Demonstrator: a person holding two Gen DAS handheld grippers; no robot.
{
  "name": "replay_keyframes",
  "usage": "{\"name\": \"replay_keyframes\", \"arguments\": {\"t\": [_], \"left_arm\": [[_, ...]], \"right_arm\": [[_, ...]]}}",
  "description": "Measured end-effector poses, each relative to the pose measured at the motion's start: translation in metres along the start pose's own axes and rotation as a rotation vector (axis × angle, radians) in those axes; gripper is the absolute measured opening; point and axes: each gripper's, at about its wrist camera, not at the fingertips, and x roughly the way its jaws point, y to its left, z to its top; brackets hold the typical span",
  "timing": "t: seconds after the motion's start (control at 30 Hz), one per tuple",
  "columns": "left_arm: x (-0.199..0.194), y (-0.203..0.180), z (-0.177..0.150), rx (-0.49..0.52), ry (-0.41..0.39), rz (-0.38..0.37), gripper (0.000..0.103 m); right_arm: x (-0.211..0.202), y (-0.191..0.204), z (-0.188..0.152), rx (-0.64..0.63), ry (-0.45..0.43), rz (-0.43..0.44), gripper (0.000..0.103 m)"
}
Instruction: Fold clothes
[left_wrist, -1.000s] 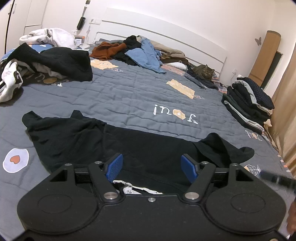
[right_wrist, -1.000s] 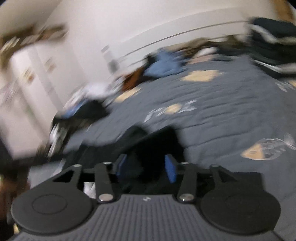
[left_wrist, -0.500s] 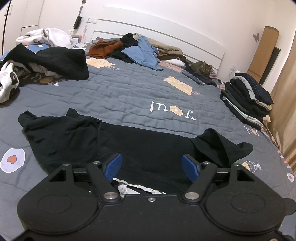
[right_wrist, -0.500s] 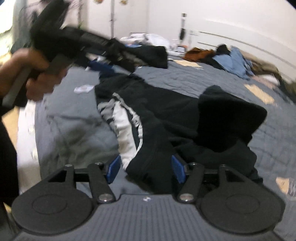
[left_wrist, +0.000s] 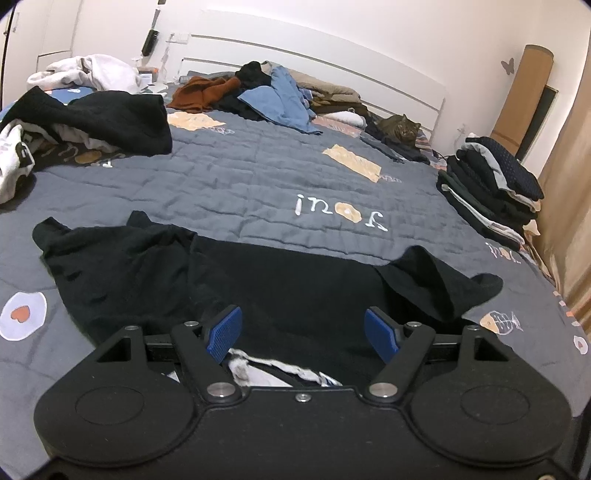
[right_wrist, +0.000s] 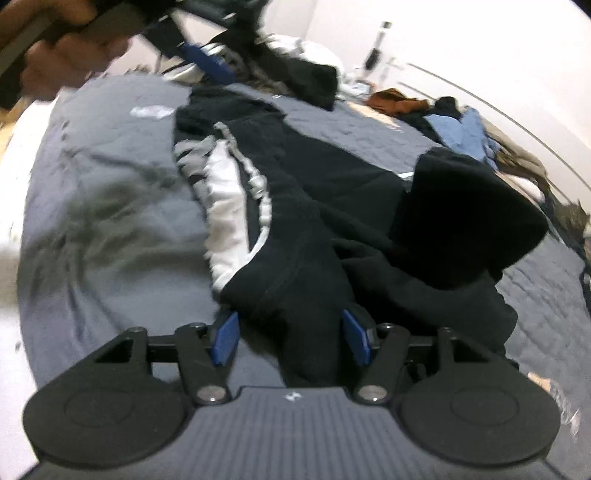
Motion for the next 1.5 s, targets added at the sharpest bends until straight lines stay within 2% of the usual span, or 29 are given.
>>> {"name": "replay_keyframes", "arguments": {"t": [0.03,0.07,0.1,0.27,0.33,0.4,0.47,0.57,0.7,0.83,1.03,1.1,1.13,1.2,1.23,1.3,1.37,1.4,1.5], "left_arm": [[0.0,-0.002,-0.003,-0.001,0.008,-0.015,0.073],[0.0,-0.004,-0.005,-0.003,0.016,-0.032,0.073],[0.0,-0.007,-0.007,-0.006,0.023,-0.052,0.073],[-0.003,-0.018,-0.021,-0.045,0.061,-0.174,0.073],[-0.002,-0.021,-0.028,-0.1,0.087,-0.243,0.073],[0.0,-0.022,-0.036,-0.178,0.109,-0.315,0.073],[0.007,-0.025,-0.042,-0.218,0.13,-0.346,0.073],[0.016,-0.028,-0.049,-0.266,0.152,-0.365,0.073],[0.026,-0.022,-0.055,-0.403,0.165,-0.402,0.073],[0.036,-0.016,-0.058,-0.493,0.172,-0.403,0.074],[0.05,-0.027,-0.063,-0.475,0.228,-0.344,0.073],[0.055,-0.032,-0.066,-0.454,0.252,-0.317,0.07],[0.057,-0.034,-0.068,-0.449,0.263,-0.307,0.067],[0.062,-0.034,-0.072,-0.461,0.278,-0.299,0.054],[0.063,-0.033,-0.072,-0.469,0.282,-0.295,0.052],[0.065,-0.032,-0.074,-0.471,0.28,-0.292,0.035],[0.064,-0.032,-0.074,-0.461,0.268,-0.274,0.027],[0.064,-0.032,-0.074,-0.457,0.261,-0.262,0.019],[0.065,-0.029,-0.076,-0.456,0.259,-0.237,0.016]], "right_arm": [[0.0,-0.002,0.0,0.033,-0.008,0.001,0.044],[0.0,-0.006,0.002,0.071,-0.018,0.003,0.027],[-0.001,-0.01,0.004,0.114,-0.03,0.006,0.02],[-0.018,-0.044,0.01,0.391,-0.13,0.022,0.014],[-0.026,-0.062,0.009,0.518,-0.177,0.048,0.013],[-0.03,-0.072,0.007,0.599,-0.207,0.069,0.013],[-0.032,-0.076,0.006,0.632,-0.22,0.09,0.013],[-0.035,-0.075,0.008,0.626,-0.226,0.123,0.013],[-0.037,-0.07,0.01,0.612,-0.226,0.154,0.013],[-0.039,-0.062,0.011,0.536,-0.212,0.159,0.013],[-0.043,-0.047,0.012,0.415,-0.193,0.177,0.013],[-0.043,-0.042,0.012,0.391,-0.183,0.186,0.013],[-0.043,-0.04,0.012,0.376,-0.174,0.189,0.013],[-0.043,-0.036,0.012,0.344,-0.156,0.194,0.014],[-0.043,-0.035,0.011,0.329,-0.147,0.197,0.016],[-0.044,-0.035,0.011,0.323,-0.116,0.21,0.017],[-0.047,-0.041,0.01,0.339,-0.113,0.207,0.019],[-0.049,-0.045,0.009,0.349,-0.117,0.202,0.02],[-0.056,-0.056,0.007,0.38,-0.13,0.186,0.022]]}}
